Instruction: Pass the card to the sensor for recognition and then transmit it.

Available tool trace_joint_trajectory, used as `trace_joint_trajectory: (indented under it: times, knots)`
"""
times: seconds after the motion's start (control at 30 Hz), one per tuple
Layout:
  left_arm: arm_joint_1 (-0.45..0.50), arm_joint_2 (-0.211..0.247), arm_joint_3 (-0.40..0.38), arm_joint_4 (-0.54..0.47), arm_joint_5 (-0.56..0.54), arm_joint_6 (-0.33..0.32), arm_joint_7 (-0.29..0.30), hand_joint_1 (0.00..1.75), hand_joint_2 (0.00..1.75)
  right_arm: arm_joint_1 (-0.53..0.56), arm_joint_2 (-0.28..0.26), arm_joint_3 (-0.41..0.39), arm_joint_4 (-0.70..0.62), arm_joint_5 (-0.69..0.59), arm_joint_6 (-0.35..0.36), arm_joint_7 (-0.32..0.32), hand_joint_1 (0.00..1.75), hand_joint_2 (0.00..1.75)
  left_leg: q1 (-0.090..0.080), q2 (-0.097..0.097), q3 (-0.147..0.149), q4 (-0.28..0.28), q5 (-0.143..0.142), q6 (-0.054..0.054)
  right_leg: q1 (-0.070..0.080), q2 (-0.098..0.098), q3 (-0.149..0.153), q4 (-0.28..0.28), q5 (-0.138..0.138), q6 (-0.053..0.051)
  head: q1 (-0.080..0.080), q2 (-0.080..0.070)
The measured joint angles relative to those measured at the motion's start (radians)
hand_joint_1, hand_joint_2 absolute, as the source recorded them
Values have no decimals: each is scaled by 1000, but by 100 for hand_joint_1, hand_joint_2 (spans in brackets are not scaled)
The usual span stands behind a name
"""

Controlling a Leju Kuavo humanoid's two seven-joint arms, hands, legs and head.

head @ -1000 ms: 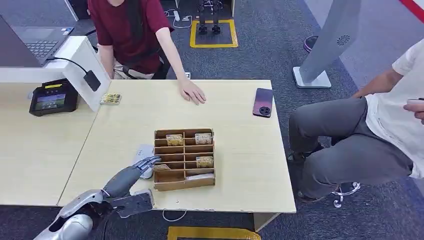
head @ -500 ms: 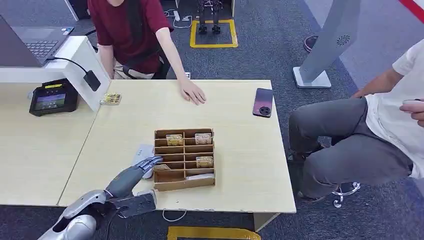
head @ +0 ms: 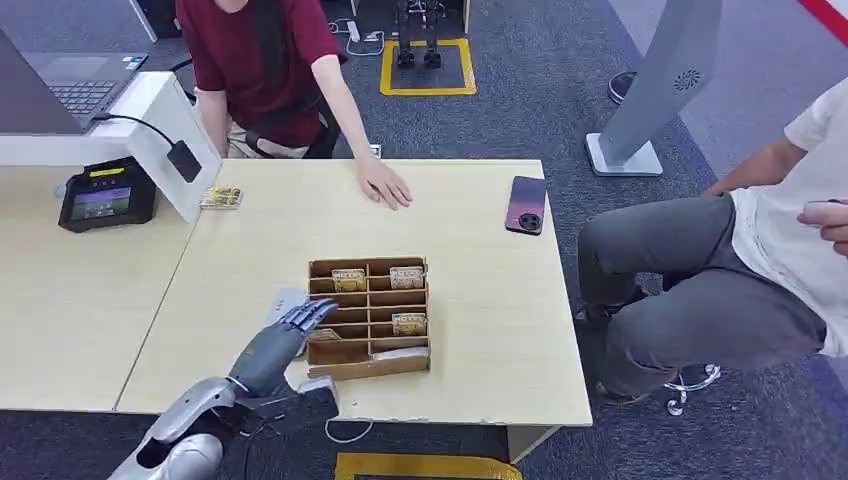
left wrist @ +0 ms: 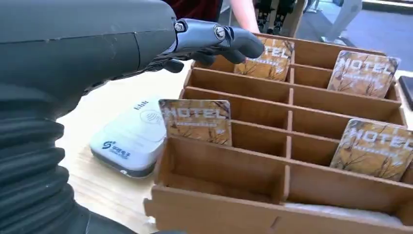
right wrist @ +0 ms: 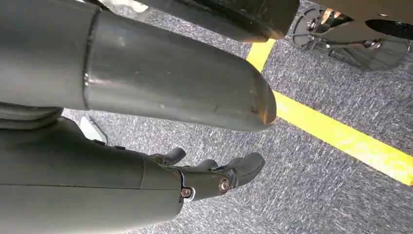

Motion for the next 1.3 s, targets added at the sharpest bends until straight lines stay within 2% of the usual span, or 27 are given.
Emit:
trace_joint_trajectory:
  times: [0.4, 1.3]
  knots:
    - [11, -26, 16, 11, -20, 0, 0, 0, 175, 0, 0, 0, 0, 0, 0, 0, 0, 0, 0, 0, 0, 0, 0, 0, 0, 0, 0, 0, 0, 0, 0, 0]
    - [11, -27, 17, 11, -20, 0, 0, 0, 175, 0, 0, 0, 0, 0, 0, 0, 0, 0, 0, 0, 0, 0, 0, 0, 0, 0, 0, 0, 0, 0, 0, 0]
